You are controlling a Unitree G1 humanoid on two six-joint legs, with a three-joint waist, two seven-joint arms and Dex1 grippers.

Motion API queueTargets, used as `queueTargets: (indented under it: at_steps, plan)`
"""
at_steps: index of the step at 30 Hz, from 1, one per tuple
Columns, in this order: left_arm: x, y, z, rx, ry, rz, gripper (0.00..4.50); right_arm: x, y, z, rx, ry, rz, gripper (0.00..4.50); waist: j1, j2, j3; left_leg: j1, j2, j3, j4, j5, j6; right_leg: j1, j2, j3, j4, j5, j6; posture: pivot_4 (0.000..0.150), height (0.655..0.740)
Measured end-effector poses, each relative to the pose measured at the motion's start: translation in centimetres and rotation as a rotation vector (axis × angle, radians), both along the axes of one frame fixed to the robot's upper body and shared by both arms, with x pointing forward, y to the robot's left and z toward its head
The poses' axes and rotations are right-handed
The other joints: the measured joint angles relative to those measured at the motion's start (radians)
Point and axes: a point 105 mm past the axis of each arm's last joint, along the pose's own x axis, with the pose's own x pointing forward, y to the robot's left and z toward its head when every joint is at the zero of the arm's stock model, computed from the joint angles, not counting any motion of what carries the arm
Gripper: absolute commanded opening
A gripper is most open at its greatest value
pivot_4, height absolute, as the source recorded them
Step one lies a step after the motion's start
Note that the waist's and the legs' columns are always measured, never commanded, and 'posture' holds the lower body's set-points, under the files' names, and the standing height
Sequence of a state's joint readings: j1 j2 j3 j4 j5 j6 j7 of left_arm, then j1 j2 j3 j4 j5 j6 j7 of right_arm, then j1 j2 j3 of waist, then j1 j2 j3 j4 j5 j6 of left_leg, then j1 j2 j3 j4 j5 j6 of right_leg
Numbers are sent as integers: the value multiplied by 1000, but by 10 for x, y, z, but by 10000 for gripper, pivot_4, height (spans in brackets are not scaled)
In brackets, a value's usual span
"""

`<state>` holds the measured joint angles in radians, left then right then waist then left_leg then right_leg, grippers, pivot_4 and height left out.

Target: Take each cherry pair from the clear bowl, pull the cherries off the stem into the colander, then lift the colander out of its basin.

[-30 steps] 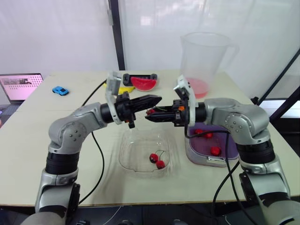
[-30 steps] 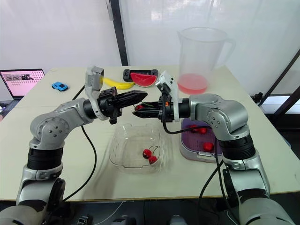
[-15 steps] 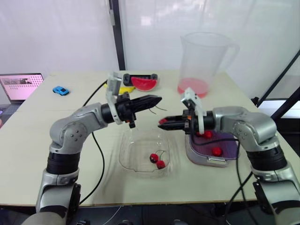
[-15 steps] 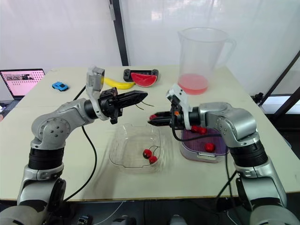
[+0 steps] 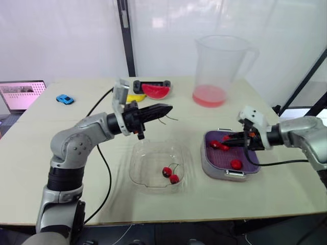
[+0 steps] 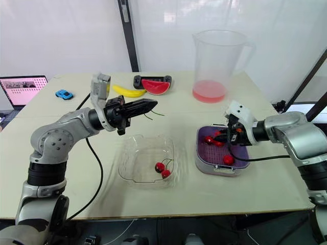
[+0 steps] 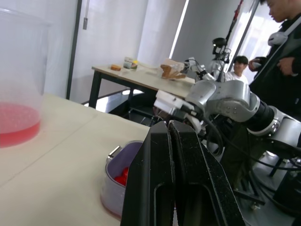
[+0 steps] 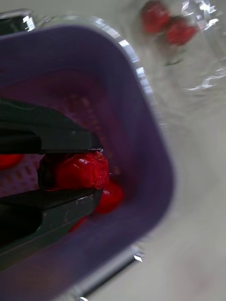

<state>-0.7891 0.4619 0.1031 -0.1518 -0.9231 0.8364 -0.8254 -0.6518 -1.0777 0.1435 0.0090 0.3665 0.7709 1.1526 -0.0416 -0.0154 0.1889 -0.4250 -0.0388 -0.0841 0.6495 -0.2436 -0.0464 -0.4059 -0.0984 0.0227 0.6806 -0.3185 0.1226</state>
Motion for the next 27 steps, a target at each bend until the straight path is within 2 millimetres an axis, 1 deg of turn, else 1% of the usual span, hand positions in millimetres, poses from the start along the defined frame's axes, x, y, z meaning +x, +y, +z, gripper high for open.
queueTargets:
  at_steps: [2, 3, 4, 5, 6, 8, 9, 12, 13, 14, 16, 18, 19, 20, 21, 22, 23, 24, 27]
  plan:
    - [2, 3, -1, 14, -2, 20, 0, -3, -3, -11, 2, 45, -1, 28107, 1, 0, 0, 0, 0, 0, 0, 0, 0, 0, 0, 0, 0, 0, 0, 1500, 7400]
    - [2, 5, -1, 19, -3, 27, 0, -4, -4, -12, 6, 57, -4, 33652, 2, 0, 0, 0, 0, 0, 0, 0, 0, 0, 0, 0, 0, 0, 0, 1500, 7400]
    - [2, 6, -1, 22, -5, 33, 0, -4, -5, -12, 7, 61, -4, 37744, 3, 0, 0, 0, 0, 0, 1, 0, 0, 0, 0, 0, 0, 0, 0, 1500, 7400]
    - [3, 7, -1, 25, -7, 38, 0, -4, -5, -10, 7, 60, -3, 42999, 3, 0, 0, 0, 0, 0, 1, 0, 0, 0, 0, 0, 0, 0, 0, 1500, 7400]
    - [3, 8, 0, 27, -11, 43, 0, -4, -7, -7, 7, 58, -4, 44130, 3, 0, 0, 0, 0, 0, 1, 0, 0, 0, 0, 0, 0, 0, 0, 1500, 7400]
    - [3, 11, 0, 33, -13, 61, 0, -4, -9, 1, 10, 48, -3, 44130, 4, 0, 0, 0, 0, 0, 0, 0, 0, 0, 0, 0, 0, 0, 0, 1500, 7400]
    - [4, 15, -1, 33, -11, 77, 0, -3, -8, 9, 19, 31, 8, 44130, 4, 0, 0, 0, 0, 0, 0, 0, 0, 0, 0, 0, 0, 0, 0, 1500, 7400]
    - [7, 24, -5, 42, 3, 122, 0, 0, -4, 42, 65, -71, 35, 44130, 2, 0, 0, 0, 0, 0, 0, 0, 0, 0, 0, 0, 0, 0, 0, 1500, 7400]
    - [8, 27, -5, 41, 2, 137, 0, 0, 0, 56, 99, -105, 52, 44130, 3, 0, 0, 0, 0, 0, 0, 0, 0, 0, 0, 0, 0, 0, 0, 1500, 7400]
    - [9, 30, -2, 35, -4, 155, 0, -1, 6, 67, 133, -134, 79, 44130, 3, 0, 0, 0, 1, 0, 0, 0, 0, 0, 0, 0, 0, 0, 0, 1500, 7400]
    - [10, 37, 2, 21, -15, 195, 0, -6, 20, 82, 199, -161, 142, 44130, 4, 0, 0, 0, 1, 0, 0, 0, 0, 0, 0, 0, 0, 0, 0, 1500, 7400]
    - [10, 50, 2, 25, -21, 254, 0, -11, 44, 94, 295, -178, 242, 44130, -1, 0, 0, 0, 1, 0, 0, 0, 0, 0, 0, 1, 0, 0, 0, 1500, 7400]
    - [10, 62, -6, 44, -8, 310, 0, -17, 64, 100, 357, -189, 328, 44130, -7, 1, 0, 2, 1, 1, -2, 0, -1, 0, 0, 2, 0, 0, 0, 1500, 7400]
    - [11, 72, -16, 56, 20, 361, 0, -23, 80, 104, 397, -193, 400, 44130, -10, 1, 0, 3, 1, 1, -3, 0, -1, 0, 0, 2, 0, 0, 0, 1500, 7400]
    - [13, 87, -28, 64, 60, 432, 0, -31, 97, 106, 432, -191, 475, 44130, -12, 1, 0, 3, 3, 0, -4, 1, -1, 0, 1, 2, 1, 0, 0, 1500, 7400]
    - [14, 96, -37, 66, 91, 476, 0, -36, 104, 106, 444, -183, 512, 44130, -7, 1, 0, 2, 3, -1, -3, 1, -1, -1, 1, 1, 1, 0, 0, 1500, 7400]
    - [16, 108, -46, 70, 121, 530, 0, -39, 110, 105, 455, -171, 532, 44130, -1, 0, 0, 1, 3, -1, -2, 0, -1, -2, 1, 0, 1, 0, 0, 1500, 7400]
    - [16, 115, -49, 70, 135, 564, 0, -39, 113, 104, 462, -166, 537, 44130, 6, 0, 0, -1, 3, -2, -1, 0, -1, -2, -1, 0, 1, 0, 0, 1500, 7400]
    - [12, 142, -53, 48, 149, 688, 0, -42, 117, 102, 469, -146, 548, 44130, 30, -1, 0, -1, 0, -1, 1, 0, 0, 0, -4, 0, -1, 0, 0, 1500, 7400]
